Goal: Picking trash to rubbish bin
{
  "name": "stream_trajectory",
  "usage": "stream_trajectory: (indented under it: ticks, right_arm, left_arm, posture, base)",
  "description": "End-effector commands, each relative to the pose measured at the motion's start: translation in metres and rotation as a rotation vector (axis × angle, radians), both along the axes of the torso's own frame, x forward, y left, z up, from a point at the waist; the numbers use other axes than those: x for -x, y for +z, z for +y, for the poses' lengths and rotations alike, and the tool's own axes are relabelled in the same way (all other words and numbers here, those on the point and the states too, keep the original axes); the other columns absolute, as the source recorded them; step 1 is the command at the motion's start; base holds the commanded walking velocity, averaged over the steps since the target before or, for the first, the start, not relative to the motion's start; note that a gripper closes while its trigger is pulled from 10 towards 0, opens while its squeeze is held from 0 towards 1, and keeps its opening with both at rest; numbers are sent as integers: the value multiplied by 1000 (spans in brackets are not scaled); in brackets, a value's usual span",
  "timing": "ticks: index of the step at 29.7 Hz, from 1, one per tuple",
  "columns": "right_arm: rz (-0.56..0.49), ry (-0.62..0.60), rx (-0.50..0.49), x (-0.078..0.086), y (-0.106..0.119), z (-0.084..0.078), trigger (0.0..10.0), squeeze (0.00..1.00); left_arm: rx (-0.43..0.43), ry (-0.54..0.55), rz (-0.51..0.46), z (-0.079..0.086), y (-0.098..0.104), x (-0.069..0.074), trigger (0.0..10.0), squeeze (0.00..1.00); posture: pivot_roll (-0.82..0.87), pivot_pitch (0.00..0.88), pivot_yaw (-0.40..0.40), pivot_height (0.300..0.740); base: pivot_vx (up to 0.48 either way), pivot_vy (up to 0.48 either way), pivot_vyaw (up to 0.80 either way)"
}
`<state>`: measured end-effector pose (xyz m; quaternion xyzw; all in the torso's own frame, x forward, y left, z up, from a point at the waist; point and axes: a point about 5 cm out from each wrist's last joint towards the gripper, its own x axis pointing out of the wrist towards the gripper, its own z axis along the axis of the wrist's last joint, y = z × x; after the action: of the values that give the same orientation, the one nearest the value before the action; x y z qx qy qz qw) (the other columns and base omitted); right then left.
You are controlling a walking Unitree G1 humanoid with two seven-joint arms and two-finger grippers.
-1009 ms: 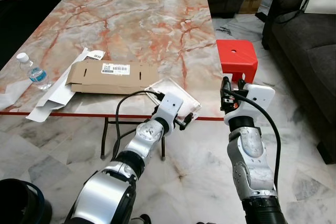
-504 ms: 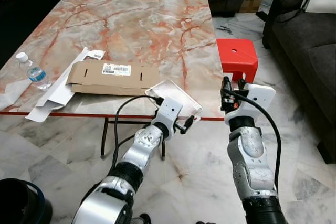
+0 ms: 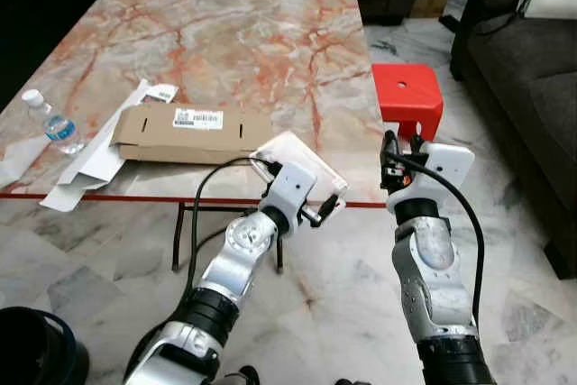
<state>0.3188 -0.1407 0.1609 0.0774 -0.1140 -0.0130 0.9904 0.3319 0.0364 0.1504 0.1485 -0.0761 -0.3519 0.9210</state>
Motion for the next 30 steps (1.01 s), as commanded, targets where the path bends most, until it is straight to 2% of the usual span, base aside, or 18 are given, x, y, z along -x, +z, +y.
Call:
stream_trajectory:
  ticks: [1, 2, 5, 9, 11, 15, 19, 23, 24, 30]
  right_arm:
    - [-8, 4, -10, -2, 3, 1, 10000, 0]
    - [-8, 4, -11, -2, 3, 1, 10000, 0]
    - [-8, 4, -12, -3, 3, 1, 10000, 0]
    - [-9, 3, -14, -3, 4, 1, 10000, 0]
    - [-9, 4, -15, -4, 3, 1, 10000, 0]
    - [-9, 4, -15, -4, 4, 1, 10000, 0]
    - [-7, 4, -20, -5, 3, 2, 10000, 0]
    - [-7, 4, -20, -5, 2, 2, 10000, 0]
    - [-8, 3, -21, -5, 3, 2, 10000, 0]
    - [-10, 1, -22, -6, 2, 2, 10000, 0]
  left_arm:
    - [-30, -63, -56, -4, 5, 7, 10000, 0]
    - [-40, -77, -75, -4, 7, 9, 10000, 0]
    - [-159, -118, -175, -3, 11, 13, 10000, 0]
    - [-392, -206, -324, 6, 3, 19, 10000, 0]
    - [-468, -229, -364, 11, -1, 20, 10000, 0]
    - [-502, -244, -382, 13, -2, 21, 10000, 0]
    - [-696, -247, -492, 27, -12, 19, 10000, 0]
    - [-727, -212, -531, 32, -13, 15, 10000, 0]
    - [-740, -195, -547, 36, -14, 13, 10000, 1000]
    - [-752, -175, -579, 40, -18, 12, 10000, 1000]
  posture:
    - [39, 149, 22, 740]
    - [40, 149, 22, 740]
    - [42, 149, 21, 740]
    - [51, 148, 21, 740]
    - [53, 149, 23, 740]
    - [53, 149, 24, 740]
    - [60, 151, 24, 740]
    - [60, 149, 24, 740]
    - [59, 146, 26, 740]
    - [62, 144, 27, 740]
  base:
    - [0, 0, 0]
    - [0, 0, 0]
    - [0, 0, 0]
    - [0, 0, 0]
    - [0, 0, 0]
    - [0, 0, 0]
    - [0, 0, 0]
    - [0, 0, 0]
    - [0, 0, 0]
    - [0, 0, 0]
